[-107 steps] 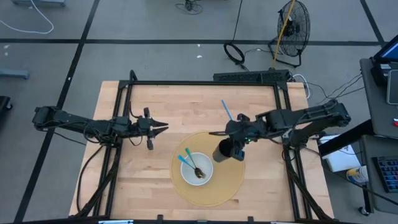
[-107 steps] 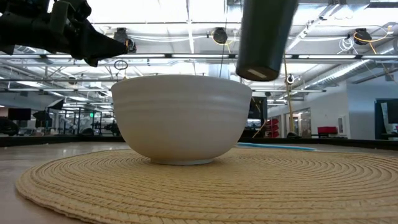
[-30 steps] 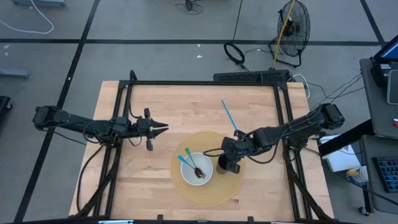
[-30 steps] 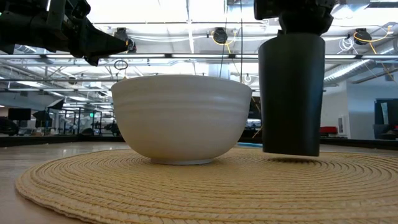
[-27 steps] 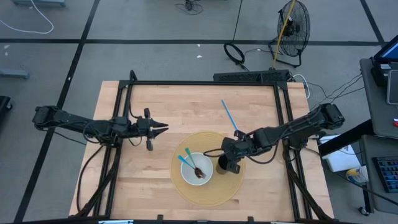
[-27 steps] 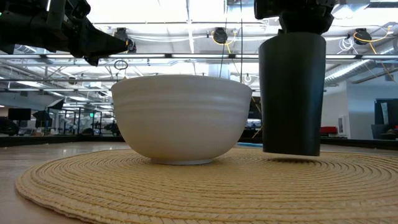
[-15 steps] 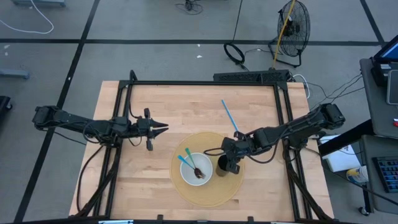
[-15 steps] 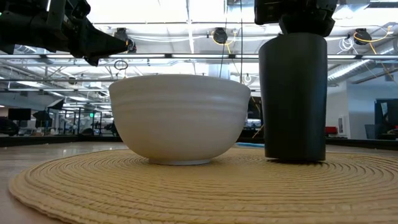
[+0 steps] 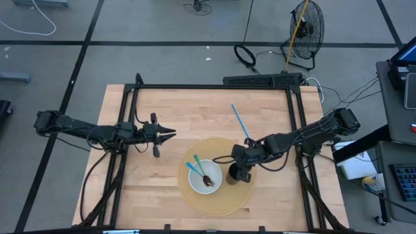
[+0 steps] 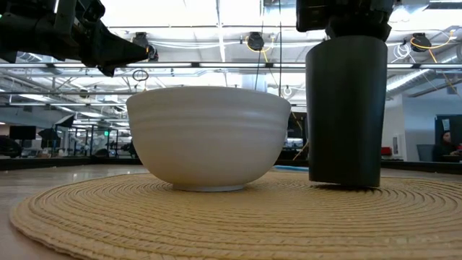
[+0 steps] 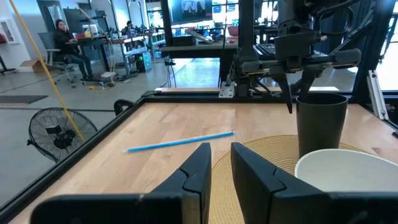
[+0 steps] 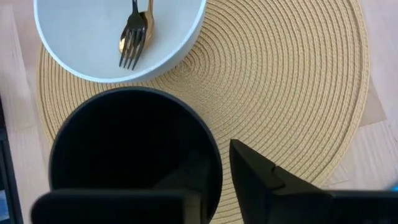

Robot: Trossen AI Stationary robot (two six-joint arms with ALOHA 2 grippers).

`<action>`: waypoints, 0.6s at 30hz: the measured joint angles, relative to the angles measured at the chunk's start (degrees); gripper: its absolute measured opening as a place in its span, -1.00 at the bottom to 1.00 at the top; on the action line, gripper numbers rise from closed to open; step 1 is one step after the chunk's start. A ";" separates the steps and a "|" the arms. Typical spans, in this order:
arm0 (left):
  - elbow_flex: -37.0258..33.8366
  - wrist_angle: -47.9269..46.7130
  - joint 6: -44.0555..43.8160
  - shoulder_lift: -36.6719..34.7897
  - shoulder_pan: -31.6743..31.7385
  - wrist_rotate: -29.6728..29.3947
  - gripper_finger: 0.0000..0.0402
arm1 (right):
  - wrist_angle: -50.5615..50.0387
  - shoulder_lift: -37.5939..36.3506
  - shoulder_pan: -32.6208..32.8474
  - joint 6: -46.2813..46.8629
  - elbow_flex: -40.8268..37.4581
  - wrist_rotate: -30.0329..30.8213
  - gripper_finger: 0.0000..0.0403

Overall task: Pick & Place Utensil
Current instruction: Put the black cup to the right of the white bowl on the tablemat

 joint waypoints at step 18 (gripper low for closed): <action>0.00 0.00 0.00 0.01 0.00 0.00 -0.67 | 1.99 -5.02 0.00 -1.70 0.07 0.69 -0.45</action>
